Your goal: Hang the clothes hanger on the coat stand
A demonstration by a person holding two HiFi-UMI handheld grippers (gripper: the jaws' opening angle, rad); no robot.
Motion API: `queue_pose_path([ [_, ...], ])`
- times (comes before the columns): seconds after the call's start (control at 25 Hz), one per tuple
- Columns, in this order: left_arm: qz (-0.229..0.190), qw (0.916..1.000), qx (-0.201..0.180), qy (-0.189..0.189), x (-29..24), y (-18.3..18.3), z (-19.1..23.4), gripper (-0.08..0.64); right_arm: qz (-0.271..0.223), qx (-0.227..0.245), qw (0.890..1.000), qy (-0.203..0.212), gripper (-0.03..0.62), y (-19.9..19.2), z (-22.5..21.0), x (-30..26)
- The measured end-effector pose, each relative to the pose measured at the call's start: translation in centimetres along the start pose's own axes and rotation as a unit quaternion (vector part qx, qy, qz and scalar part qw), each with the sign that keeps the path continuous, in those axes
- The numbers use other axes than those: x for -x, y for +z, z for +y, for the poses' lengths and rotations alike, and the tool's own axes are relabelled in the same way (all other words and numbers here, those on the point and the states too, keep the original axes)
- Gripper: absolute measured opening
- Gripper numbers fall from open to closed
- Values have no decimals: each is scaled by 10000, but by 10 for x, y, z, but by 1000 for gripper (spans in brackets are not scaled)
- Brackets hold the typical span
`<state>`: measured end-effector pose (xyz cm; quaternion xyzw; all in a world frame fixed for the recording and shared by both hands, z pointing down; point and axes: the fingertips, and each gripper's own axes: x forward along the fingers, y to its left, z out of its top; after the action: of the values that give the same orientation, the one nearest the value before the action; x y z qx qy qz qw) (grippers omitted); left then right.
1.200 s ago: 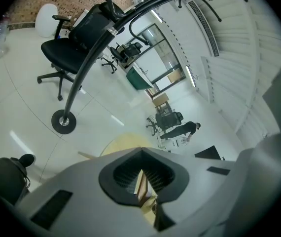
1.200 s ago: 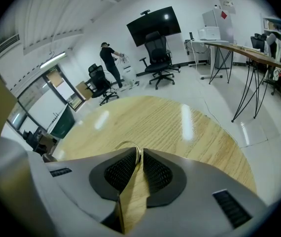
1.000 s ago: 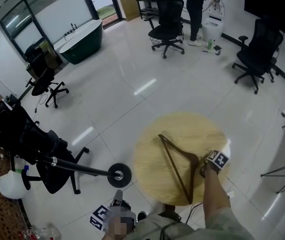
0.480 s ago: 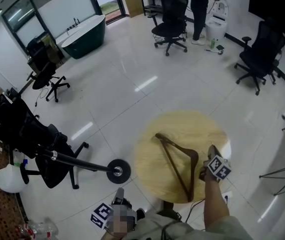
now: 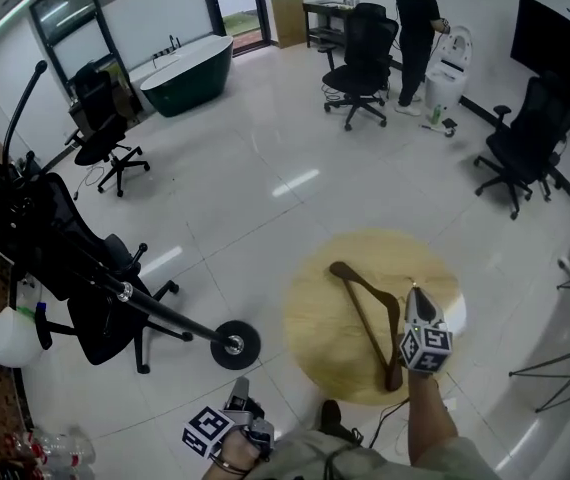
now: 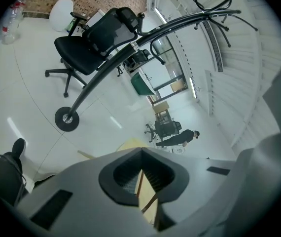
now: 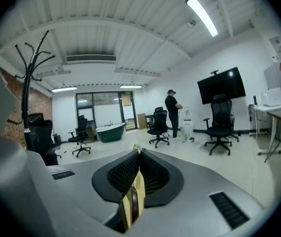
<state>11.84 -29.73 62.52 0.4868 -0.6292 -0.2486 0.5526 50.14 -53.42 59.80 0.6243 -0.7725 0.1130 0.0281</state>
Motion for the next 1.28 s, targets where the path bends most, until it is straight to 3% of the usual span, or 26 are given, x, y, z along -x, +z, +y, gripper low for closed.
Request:
queue_pose_path([
  [0.12,-1,9999,90,-75,32,32,25,17,-72,458,9989,38,2,5,56,22],
  [0.48,-4,9992,310,-272,96,88,72,17,-283,950,9949,211,2,25,161,82],
  [0.6,-50,9987,369,-356,114,106,81,17,-366,1154,9916,453,2,42,202,103],
  [0.76,-130,9978,435,-478,147,118,84,17,-594,1259,9844,1077,2,79,261,143],
  [1.04,-537,9945,617,-652,236,219,138,17,-789,1447,9599,2270,2,84,459,199],
  [1.28,-954,9904,713,-708,320,307,206,17,-750,1517,9353,3107,2,51,628,245],
])
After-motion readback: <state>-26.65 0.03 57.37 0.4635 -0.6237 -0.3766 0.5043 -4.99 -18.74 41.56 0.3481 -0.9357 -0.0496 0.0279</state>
